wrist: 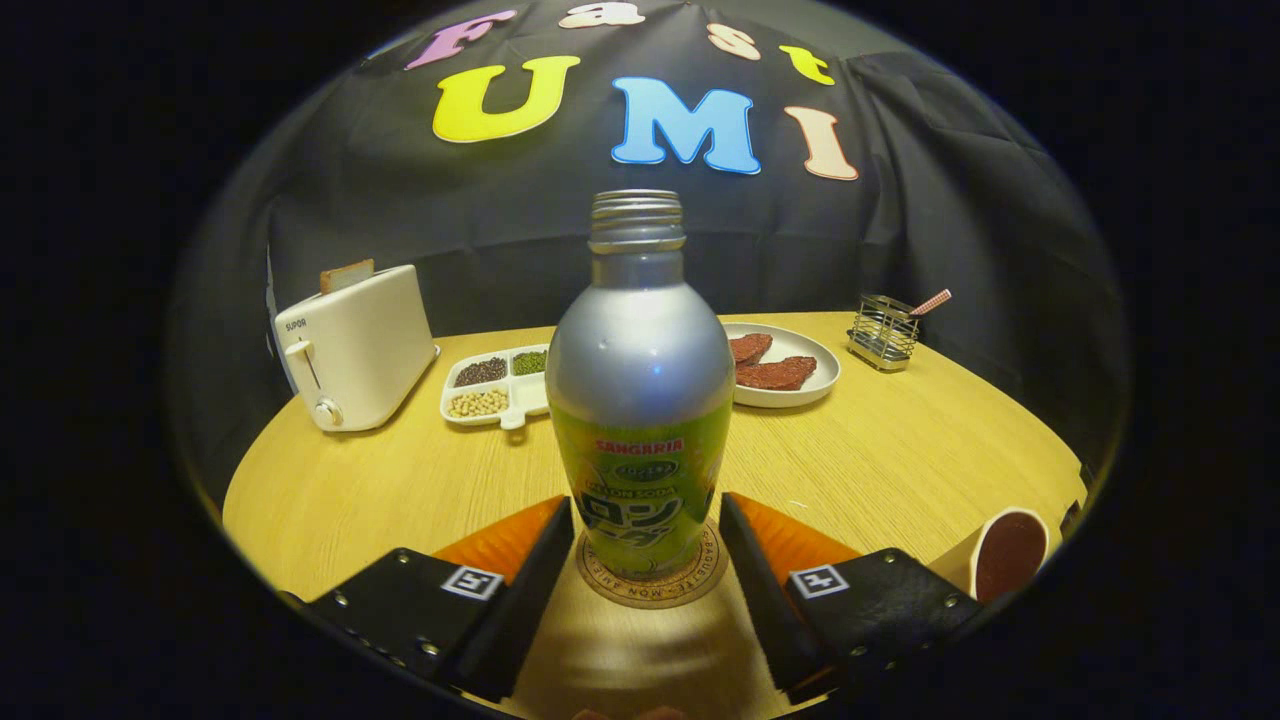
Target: Take the bottle from table, then pour the juice into the cup, finally place the bottle on the coaster
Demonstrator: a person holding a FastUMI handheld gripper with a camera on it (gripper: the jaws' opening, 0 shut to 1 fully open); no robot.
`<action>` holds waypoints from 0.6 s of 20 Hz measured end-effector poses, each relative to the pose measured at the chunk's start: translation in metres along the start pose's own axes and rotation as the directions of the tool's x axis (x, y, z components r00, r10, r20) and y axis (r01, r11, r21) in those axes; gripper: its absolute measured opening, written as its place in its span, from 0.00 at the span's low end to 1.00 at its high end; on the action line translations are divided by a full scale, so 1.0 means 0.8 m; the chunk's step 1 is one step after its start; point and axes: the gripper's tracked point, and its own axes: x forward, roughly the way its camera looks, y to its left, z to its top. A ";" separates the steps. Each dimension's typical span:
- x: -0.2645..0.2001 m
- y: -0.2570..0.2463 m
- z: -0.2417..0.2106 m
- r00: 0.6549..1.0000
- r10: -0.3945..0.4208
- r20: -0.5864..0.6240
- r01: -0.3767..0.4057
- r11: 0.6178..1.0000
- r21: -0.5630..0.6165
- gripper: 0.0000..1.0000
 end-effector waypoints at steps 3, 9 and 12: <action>-0.015 0.000 0.001 1.000 0.016 0.012 -0.016 1.000 0.007 0.99; -0.088 -0.005 0.038 0.991 0.068 0.118 -0.068 0.998 -0.005 0.98; -0.130 -0.006 0.057 0.981 0.098 0.169 -0.099 0.995 -0.001 0.98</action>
